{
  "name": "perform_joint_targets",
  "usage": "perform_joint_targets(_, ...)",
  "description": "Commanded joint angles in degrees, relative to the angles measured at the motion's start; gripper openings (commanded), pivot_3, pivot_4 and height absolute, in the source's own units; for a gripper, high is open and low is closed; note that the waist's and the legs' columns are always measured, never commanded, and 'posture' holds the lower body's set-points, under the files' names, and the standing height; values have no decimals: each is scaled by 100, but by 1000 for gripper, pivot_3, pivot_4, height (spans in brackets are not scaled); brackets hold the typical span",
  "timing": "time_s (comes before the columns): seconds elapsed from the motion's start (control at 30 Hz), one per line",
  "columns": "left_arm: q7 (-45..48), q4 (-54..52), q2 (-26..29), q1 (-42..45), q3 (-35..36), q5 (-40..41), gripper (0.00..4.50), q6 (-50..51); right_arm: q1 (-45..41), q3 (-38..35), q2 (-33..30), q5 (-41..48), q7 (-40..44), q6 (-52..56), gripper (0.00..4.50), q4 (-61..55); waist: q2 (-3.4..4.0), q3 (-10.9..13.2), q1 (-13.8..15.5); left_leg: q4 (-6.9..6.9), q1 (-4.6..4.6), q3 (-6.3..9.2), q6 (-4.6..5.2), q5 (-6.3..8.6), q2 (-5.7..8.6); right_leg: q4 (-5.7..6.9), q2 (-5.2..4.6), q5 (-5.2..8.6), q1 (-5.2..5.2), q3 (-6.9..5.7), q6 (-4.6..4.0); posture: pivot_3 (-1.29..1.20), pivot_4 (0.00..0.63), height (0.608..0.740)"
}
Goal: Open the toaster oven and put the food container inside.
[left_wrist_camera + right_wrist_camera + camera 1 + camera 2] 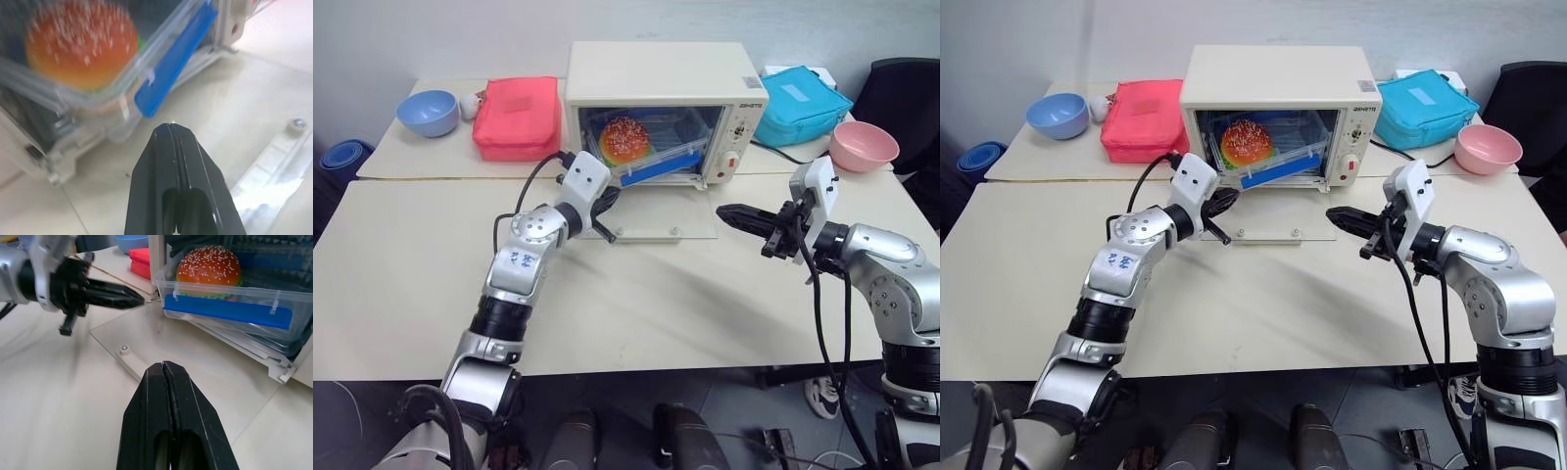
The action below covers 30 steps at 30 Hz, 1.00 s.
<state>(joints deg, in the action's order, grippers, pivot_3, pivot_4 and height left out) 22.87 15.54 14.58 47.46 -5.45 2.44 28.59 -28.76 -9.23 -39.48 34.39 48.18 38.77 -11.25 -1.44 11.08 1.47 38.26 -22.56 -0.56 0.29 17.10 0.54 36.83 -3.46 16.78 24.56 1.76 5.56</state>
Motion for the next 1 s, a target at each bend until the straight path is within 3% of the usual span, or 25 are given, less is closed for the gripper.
perform_joint_targets(0.03,-173,902,-185,697,202,14,0,-546,-94,-185,-92,114,2,-57,28,-208,0,0,-1,0,-1,1,0,0,0,1,-1,0,0,-2,0,0,150,740)
perform_joint_targets(0.17,-232,2255,-289,1325,299,-56,0,-1339,-50,-237,-36,242,-83,22,28,-349,0,0,-5,-5,-3,-1,-1,0,1,3,1,-1,2,-11,2,0,150,740)
perform_joint_targets(0.3,-871,3384,-162,1871,360,-362,0,-1889,81,-294,-57,296,-159,56,28,-486,0,0,-12,-6,-3,-4,-1,0,1,3,1,-2,2,-27,4,0,150,740)
perform_joint_targets(0.47,-955,3854,-185,2202,415,-367,0,-2298,190,-355,-107,325,-209,80,28,-545,0,0,-9,-6,-6,-6,-1,0,1,2,1,-6,4,-34,11,0,150,740)
perform_joint_targets(0.6,-267,2987,-200,1927,590,51,0,-2068,328,-374,-132,321,-239,111,28,-623,0,0,-1,-3,-12,-6,-2,-1,3,2,-3,-7,5,-39,12,0,150,740)
perform_joint_targets(0.8,880,-209,593,604,662,781,0,-433,827,-255,-49,166,-434,90,28,-837,0,0,-117,-8,-16,-10,-17,-6,0,1,-1,-7,13,3,14,0,150,740)
perform_joint_targets(0.9,1353,-1604,1269,-54,906,1286,570,403,1077,-112,228,-19,-818,24,0,-903,0,0,-181,-8,-16,-8,-23,-9,-9,4,2,-7,15,21,13,0,150,740)
perform_joint_targets(1.0,1804,-2374,1985,-547,1232,1709,1468,855,1284,135,600,-380,-1228,-173,0,-801,0,0,-179,-10,-11,-3,-34,-16,-15,6,7,-6,13,19,12,0,150,740)
